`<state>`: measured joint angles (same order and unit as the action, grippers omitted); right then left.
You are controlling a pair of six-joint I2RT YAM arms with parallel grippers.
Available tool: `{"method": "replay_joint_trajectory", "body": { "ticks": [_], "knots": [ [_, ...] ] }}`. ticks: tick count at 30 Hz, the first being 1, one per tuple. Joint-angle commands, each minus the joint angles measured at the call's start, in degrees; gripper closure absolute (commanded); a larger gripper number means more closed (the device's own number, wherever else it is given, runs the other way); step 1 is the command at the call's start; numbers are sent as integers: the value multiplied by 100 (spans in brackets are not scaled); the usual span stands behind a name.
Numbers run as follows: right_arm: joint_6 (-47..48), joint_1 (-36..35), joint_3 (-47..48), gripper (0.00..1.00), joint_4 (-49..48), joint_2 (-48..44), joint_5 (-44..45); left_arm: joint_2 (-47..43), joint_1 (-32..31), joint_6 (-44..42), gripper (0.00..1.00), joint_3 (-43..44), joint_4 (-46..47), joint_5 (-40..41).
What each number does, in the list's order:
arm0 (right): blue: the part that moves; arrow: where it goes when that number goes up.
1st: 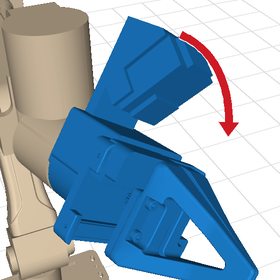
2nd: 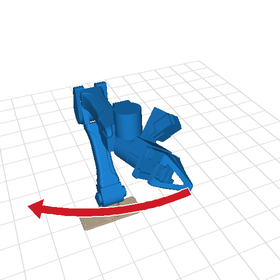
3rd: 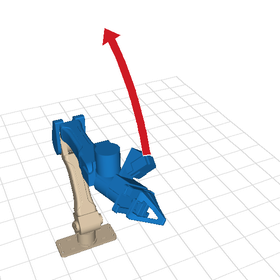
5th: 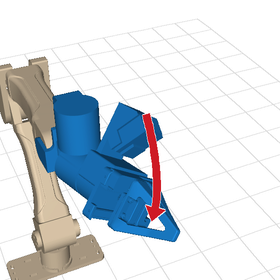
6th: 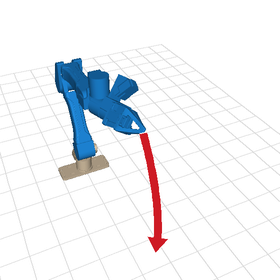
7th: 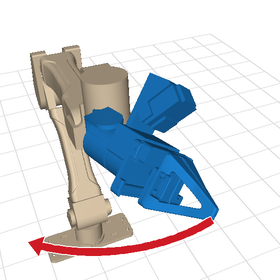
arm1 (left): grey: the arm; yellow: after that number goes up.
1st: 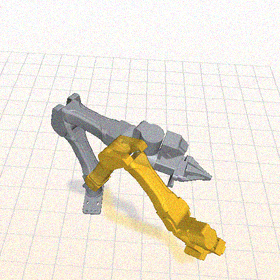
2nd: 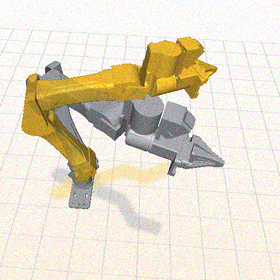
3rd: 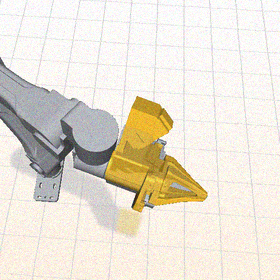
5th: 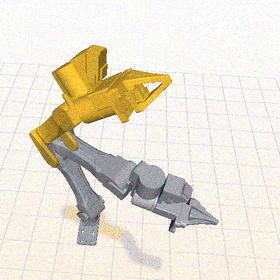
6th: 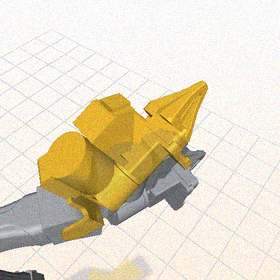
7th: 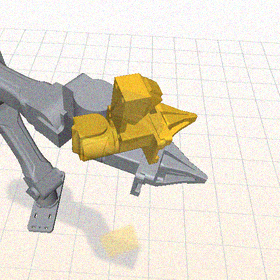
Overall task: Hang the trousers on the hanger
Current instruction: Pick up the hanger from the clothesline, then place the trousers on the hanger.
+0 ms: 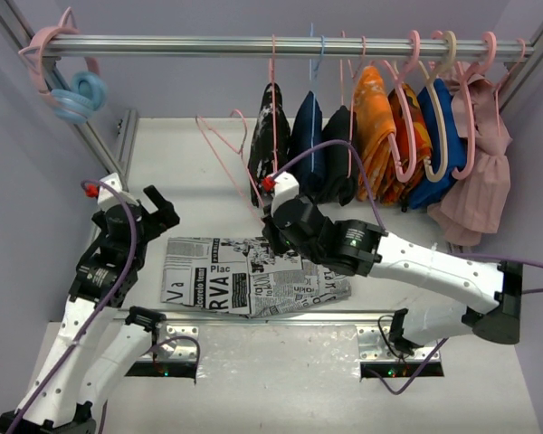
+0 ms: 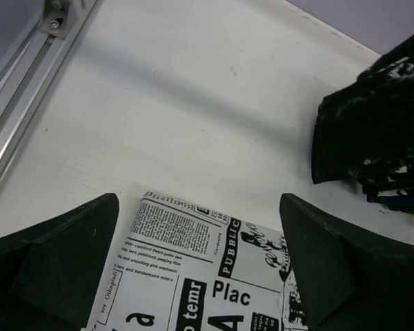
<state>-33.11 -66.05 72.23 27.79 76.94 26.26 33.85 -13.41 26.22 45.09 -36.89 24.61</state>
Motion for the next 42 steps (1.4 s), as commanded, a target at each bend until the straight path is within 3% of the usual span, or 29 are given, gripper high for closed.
{"method": "replay_joint_trajectory", "body": {
  "ticks": [1,6,10,15,17,23,30,37,39,42],
  "knots": [
    [-437,-142,-951,100,-381,-824,-65,477,38,593,0,274,-175,474],
    [-919,-157,-2179,100,-548,-1568,-163,950,227,1491,0,74,-138,134],
    [-1280,-176,-2832,100,-657,-1924,-430,1133,929,2173,0,-417,-62,-204],
    [-1566,-259,-3644,100,-827,-2367,-604,1544,2189,1949,0,-1420,585,-1489],
    [-1725,-285,-3903,100,-933,-2559,-637,1796,2397,1889,0,-1615,890,-1684],
    [-2244,-498,-4539,100,-1323,-2507,-846,2220,2466,1949,0,-2000,1419,-2108],
    [-3072,-1547,-4596,100,-1401,-1654,77,2441,2466,1625,5,-2467,2051,-2584],
    [-3930,-2311,-4219,100,-964,-1118,911,2482,2466,1605,22,-2894,2491,-2664],
    [-4177,-2529,-4039,100,-814,-939,1154,2444,2458,1588,37,-2978,2579,-2756],
    [-4631,-2683,-3909,100,-519,-624,1367,2283,2466,1576,40,-3033,2604,-2806]
  ]
}}
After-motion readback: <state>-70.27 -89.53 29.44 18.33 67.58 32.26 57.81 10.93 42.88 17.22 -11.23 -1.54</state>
